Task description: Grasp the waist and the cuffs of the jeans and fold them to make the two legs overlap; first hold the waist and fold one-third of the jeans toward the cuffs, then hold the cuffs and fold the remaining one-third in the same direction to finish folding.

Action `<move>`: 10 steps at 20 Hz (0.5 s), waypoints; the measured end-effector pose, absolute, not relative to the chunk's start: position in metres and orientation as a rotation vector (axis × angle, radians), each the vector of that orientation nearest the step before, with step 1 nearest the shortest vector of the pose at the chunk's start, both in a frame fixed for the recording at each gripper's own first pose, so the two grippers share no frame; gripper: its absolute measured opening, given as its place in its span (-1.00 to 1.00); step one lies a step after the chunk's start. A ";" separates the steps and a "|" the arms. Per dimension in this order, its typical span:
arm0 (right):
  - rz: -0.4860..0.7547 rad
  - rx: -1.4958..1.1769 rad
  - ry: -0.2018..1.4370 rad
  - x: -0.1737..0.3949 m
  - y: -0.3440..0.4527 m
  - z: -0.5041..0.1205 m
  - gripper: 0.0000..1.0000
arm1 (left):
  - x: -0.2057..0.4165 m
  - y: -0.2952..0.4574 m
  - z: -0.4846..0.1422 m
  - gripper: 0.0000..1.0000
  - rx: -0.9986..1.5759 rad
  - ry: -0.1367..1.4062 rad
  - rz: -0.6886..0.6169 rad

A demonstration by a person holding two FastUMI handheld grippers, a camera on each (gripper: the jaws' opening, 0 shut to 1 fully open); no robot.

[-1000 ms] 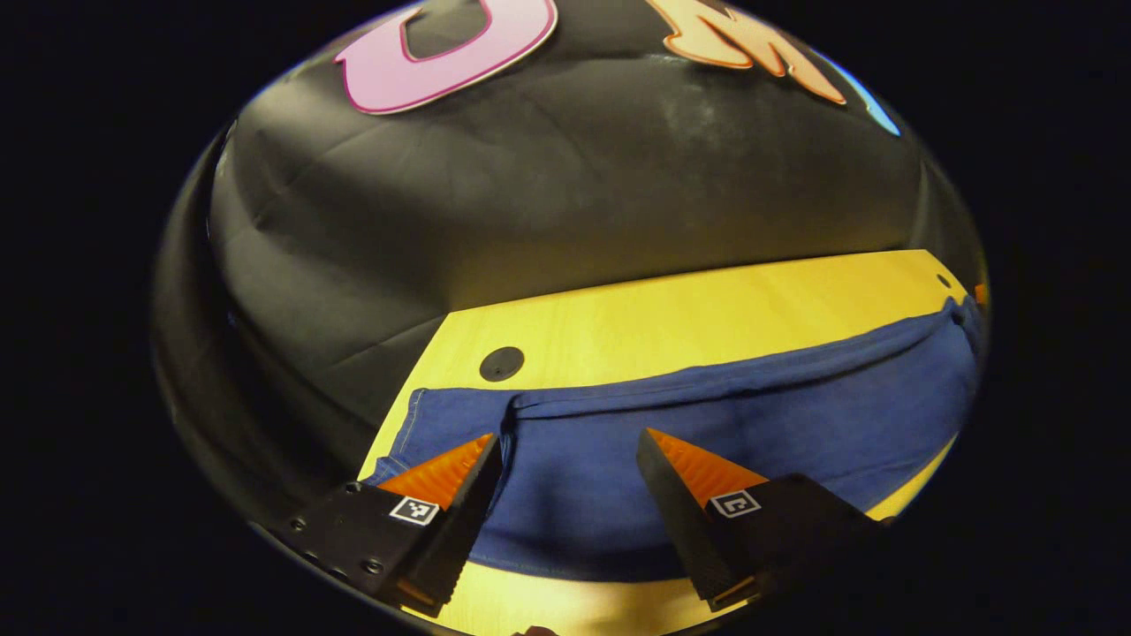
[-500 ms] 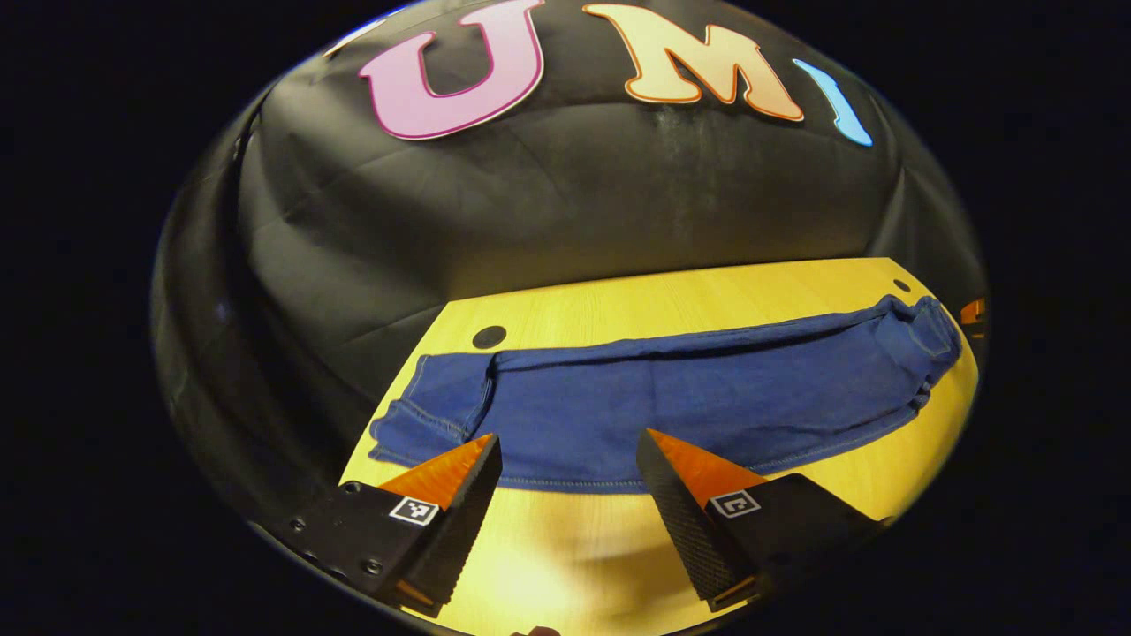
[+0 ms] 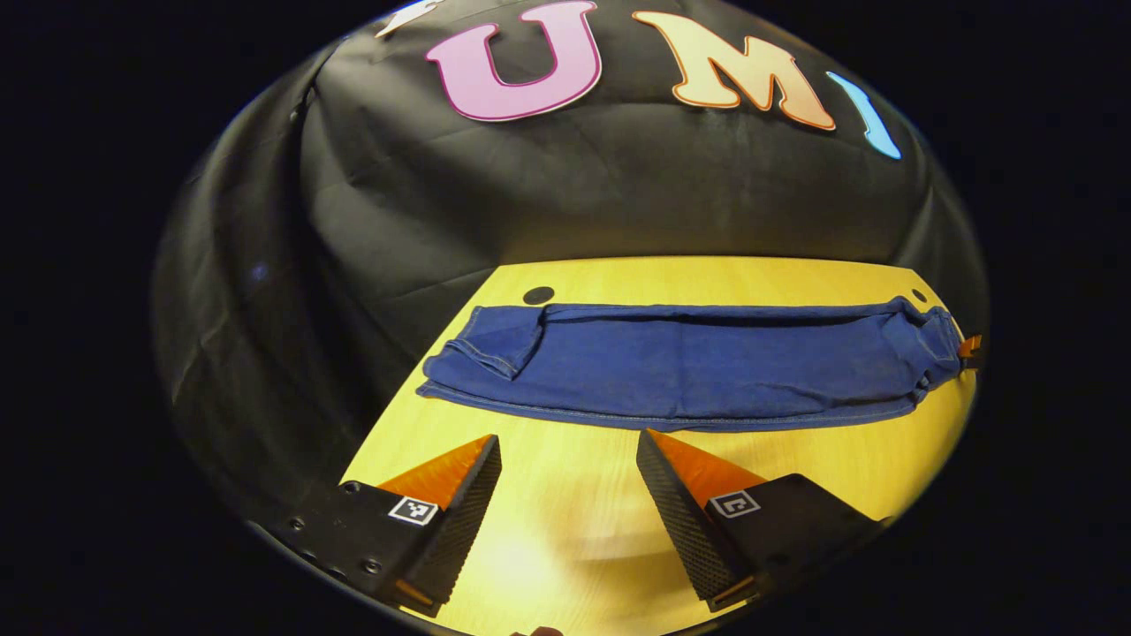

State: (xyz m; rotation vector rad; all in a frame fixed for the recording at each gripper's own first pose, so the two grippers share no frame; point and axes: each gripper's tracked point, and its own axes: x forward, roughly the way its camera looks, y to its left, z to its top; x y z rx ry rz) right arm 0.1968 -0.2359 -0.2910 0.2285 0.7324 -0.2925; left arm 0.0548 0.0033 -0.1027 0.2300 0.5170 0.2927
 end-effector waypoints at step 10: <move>-0.234 0.198 0.625 0.200 -0.224 -0.299 0.48 | 0.055 -0.017 -0.121 0.90 0.210 0.549 0.321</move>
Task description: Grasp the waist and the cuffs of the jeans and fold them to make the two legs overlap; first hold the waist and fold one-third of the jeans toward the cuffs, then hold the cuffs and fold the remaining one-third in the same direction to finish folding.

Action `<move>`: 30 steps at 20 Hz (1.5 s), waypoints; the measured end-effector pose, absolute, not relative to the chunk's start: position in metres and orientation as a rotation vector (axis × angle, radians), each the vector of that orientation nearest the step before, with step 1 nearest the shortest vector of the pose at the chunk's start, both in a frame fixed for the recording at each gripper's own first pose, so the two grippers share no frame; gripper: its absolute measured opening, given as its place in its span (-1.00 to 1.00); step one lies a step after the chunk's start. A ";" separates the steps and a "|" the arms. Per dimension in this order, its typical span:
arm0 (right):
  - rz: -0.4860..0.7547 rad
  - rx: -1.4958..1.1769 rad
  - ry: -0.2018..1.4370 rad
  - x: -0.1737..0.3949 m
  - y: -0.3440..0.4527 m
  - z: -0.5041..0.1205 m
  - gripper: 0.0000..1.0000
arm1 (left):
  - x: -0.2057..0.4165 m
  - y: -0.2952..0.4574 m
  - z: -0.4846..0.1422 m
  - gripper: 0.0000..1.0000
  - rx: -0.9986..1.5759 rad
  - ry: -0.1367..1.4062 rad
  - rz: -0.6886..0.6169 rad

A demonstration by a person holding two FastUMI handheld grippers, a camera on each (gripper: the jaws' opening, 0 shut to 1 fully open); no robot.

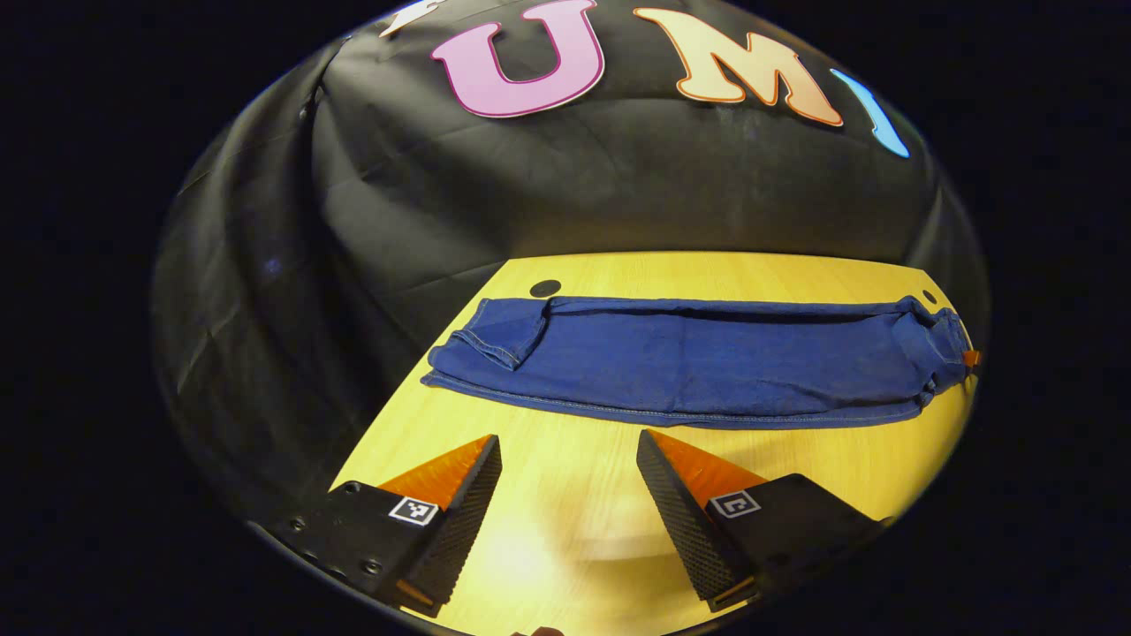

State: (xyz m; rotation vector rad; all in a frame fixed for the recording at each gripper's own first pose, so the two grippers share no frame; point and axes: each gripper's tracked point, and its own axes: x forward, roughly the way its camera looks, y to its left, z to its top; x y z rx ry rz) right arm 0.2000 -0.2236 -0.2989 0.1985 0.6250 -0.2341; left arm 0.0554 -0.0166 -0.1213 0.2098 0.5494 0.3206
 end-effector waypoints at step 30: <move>0.019 0.439 0.283 0.224 -0.082 -0.144 -0.88 | 0.065 -0.034 -0.107 0.90 0.123 0.483 0.154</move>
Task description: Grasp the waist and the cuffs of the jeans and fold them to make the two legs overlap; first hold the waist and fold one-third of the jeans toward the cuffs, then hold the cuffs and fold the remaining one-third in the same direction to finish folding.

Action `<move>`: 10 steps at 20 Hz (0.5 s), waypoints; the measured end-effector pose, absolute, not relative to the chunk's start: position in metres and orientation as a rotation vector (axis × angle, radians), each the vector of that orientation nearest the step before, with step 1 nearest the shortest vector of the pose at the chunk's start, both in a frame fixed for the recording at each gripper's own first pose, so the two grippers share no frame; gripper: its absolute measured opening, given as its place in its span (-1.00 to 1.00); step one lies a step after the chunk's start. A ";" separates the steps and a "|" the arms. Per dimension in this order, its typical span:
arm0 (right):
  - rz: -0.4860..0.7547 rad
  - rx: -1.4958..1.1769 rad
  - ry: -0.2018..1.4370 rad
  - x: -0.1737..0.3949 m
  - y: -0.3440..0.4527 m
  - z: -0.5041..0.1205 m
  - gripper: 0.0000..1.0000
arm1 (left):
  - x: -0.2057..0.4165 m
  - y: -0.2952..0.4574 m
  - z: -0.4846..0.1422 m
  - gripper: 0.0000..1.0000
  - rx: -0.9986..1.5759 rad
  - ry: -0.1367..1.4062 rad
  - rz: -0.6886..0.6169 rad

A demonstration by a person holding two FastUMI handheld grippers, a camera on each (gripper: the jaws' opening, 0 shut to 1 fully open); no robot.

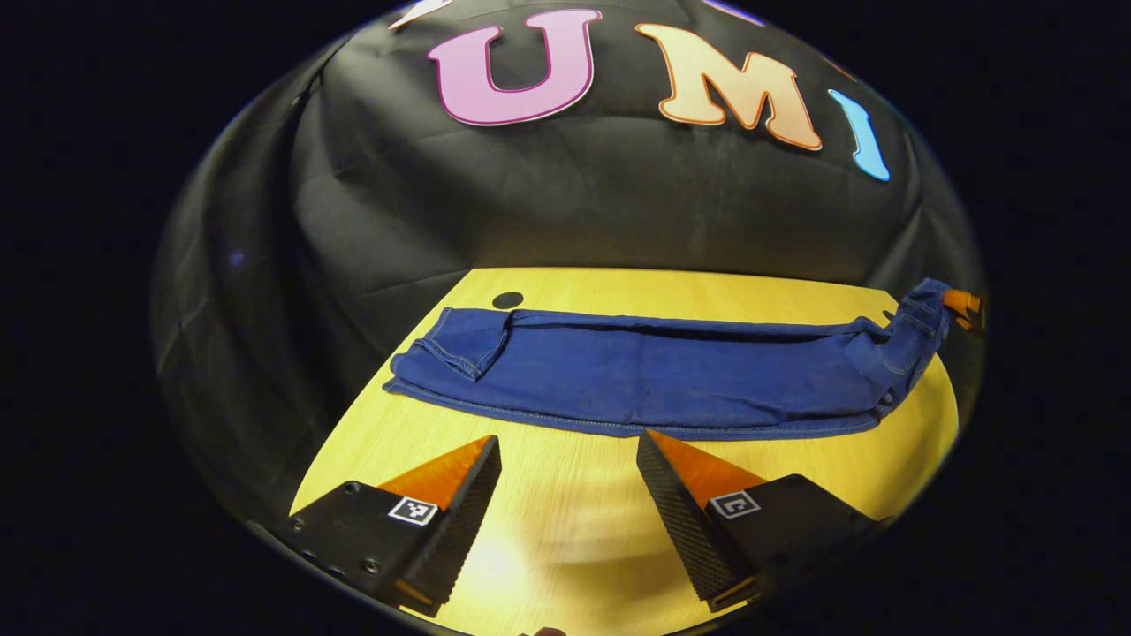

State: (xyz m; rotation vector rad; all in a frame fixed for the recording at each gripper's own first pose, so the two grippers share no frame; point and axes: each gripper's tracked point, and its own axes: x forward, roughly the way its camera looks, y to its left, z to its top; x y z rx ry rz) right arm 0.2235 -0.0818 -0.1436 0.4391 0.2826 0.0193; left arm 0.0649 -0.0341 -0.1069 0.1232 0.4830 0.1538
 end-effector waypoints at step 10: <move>0.385 0.318 0.290 0.217 0.142 -0.132 -0.88 | 0.085 -0.036 -0.120 0.87 0.030 0.476 0.019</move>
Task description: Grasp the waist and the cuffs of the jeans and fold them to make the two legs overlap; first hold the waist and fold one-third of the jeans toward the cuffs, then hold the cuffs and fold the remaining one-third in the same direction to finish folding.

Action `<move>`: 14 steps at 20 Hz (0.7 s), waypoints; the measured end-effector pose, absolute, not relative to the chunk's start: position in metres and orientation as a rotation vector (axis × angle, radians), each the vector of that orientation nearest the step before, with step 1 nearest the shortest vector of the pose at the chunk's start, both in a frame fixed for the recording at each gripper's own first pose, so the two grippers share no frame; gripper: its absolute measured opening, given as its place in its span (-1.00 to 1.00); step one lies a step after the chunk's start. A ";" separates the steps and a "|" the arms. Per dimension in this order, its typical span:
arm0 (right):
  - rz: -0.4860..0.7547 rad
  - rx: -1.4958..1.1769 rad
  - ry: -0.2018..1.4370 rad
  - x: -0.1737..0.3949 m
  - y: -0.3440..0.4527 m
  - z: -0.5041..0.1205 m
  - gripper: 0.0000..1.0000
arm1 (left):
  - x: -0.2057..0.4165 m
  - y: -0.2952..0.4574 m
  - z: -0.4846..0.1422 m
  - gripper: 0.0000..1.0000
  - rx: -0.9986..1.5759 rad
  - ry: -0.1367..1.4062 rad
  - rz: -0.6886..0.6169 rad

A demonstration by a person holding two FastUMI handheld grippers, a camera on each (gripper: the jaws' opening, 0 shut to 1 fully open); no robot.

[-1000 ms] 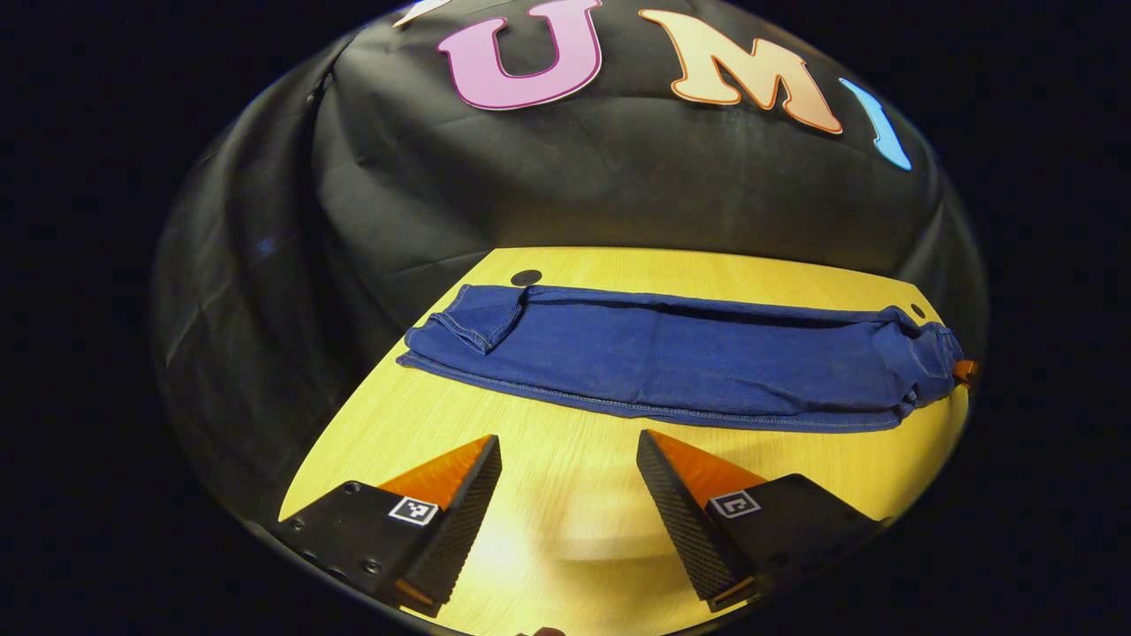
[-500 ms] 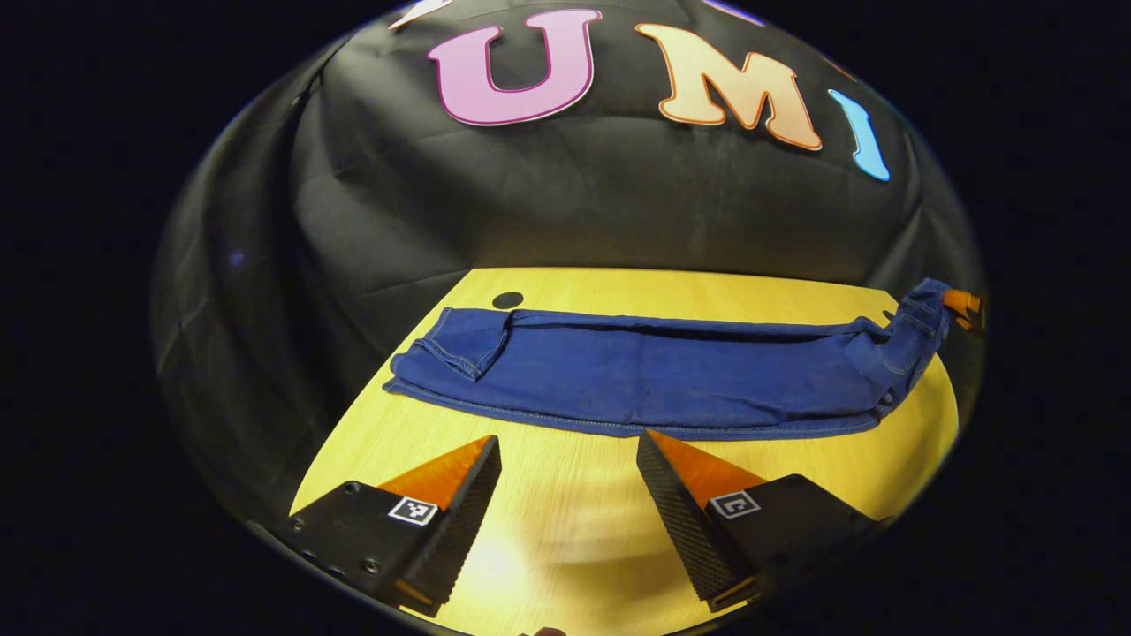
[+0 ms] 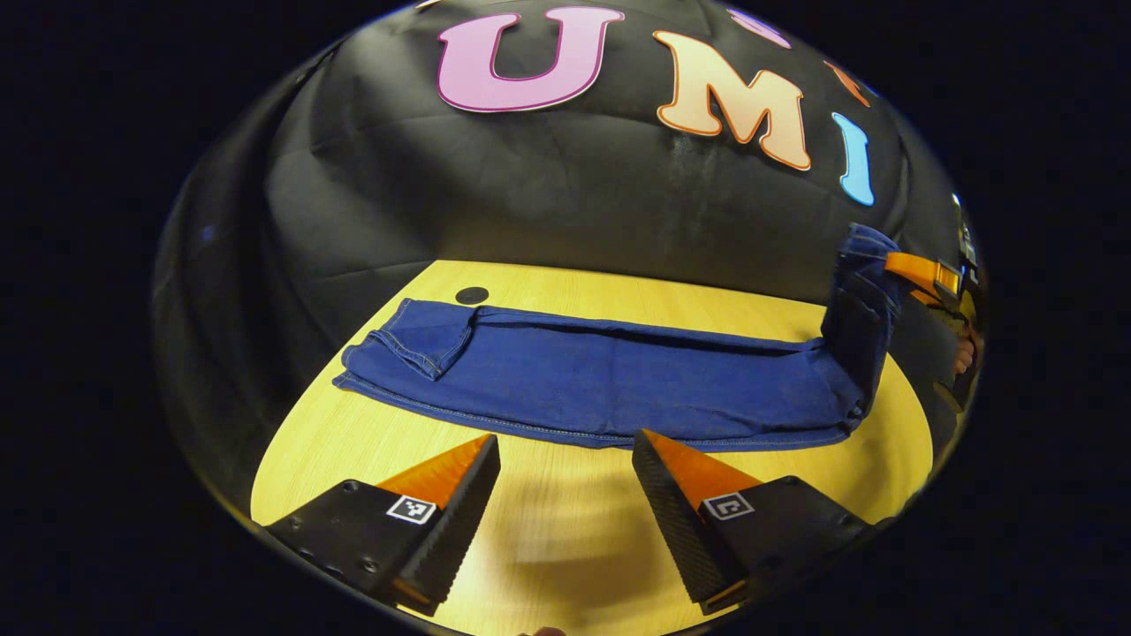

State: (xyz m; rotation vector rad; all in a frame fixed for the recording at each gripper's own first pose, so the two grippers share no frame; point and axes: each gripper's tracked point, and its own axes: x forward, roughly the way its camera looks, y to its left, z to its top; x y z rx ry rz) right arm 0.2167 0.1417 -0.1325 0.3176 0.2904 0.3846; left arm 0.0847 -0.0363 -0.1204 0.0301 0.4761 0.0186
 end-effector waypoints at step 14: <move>0.414 0.028 0.628 0.187 0.276 -0.334 -0.88 | 0.112 0.002 -0.112 0.89 -0.019 0.383 0.037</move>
